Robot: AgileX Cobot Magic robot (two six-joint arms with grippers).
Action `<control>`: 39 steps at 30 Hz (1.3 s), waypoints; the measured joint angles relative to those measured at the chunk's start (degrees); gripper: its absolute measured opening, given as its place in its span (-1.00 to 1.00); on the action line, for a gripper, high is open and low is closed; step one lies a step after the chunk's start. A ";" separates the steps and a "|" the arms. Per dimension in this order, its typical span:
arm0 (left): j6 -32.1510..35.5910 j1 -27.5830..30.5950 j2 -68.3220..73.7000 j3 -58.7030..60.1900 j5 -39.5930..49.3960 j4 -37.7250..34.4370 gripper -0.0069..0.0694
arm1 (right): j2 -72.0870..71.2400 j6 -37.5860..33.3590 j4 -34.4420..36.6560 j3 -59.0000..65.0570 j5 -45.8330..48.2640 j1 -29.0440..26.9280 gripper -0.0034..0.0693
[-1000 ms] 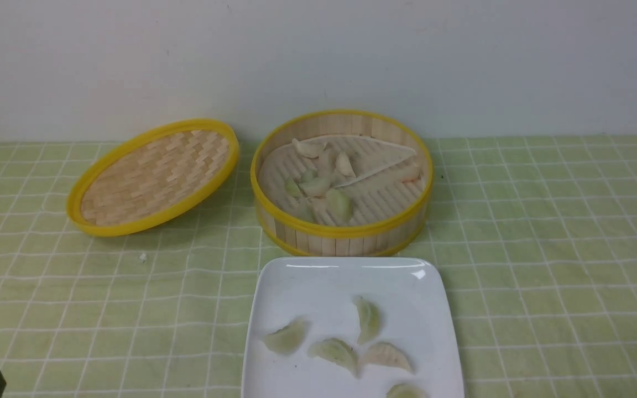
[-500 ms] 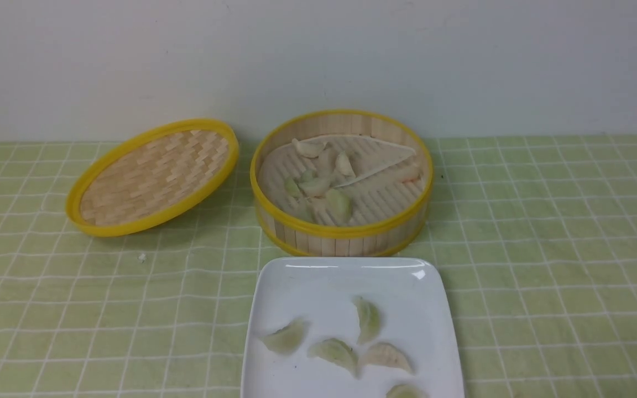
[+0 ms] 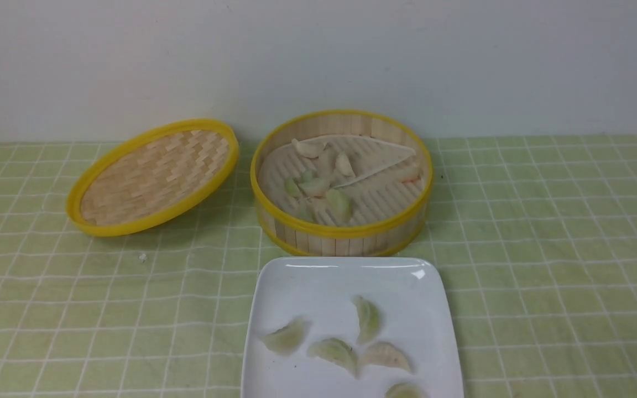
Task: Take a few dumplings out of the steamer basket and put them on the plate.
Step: Use the left arm to grab a dumpling from the steamer
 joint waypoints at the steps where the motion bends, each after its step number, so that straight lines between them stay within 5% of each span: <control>1: 0.47 0.00 0.00 -0.51 0.00 0.00 -0.83 | 0.00 0.00 0.46 0.00 -0.16 0.00 -0.94; 5: 10.12 0.00 15.87 -6.72 18.76 -5.02 -0.83 | 0.00 -1.52 5.07 0.00 -1.46 -0.03 -0.94; 9: 16.87 -0.06 25.44 -7.22 20.92 -11.37 -0.83 | 0.00 -1.98 6.35 -0.31 -2.87 -0.03 -0.94; 13: 21.03 -3.55 35.36 -10.90 19.27 -14.95 -0.83 | 0.82 -7.74 2.21 -9.14 9.49 -0.03 -0.94; 20: 15.33 -16.44 49.88 -26.33 20.11 -6.96 -0.83 | 22.80 -18.84 -10.41 -34.75 44.35 -0.03 -0.94; 26: 13.69 -22.03 60.45 -39.04 21.81 -0.87 -0.83 | 41.23 -20.37 -22.73 -50.26 65.82 -0.03 -0.94; 34: 13.45 -23.18 76.46 -54.28 20.96 1.00 -0.74 | 51.15 -19.86 -26.64 -55.37 70.04 -0.07 -0.94; 39: 12.84 -23.18 86.23 -61.06 18.26 1.25 -0.39 | 51.32 -19.86 -26.43 -55.41 69.71 -0.07 -0.94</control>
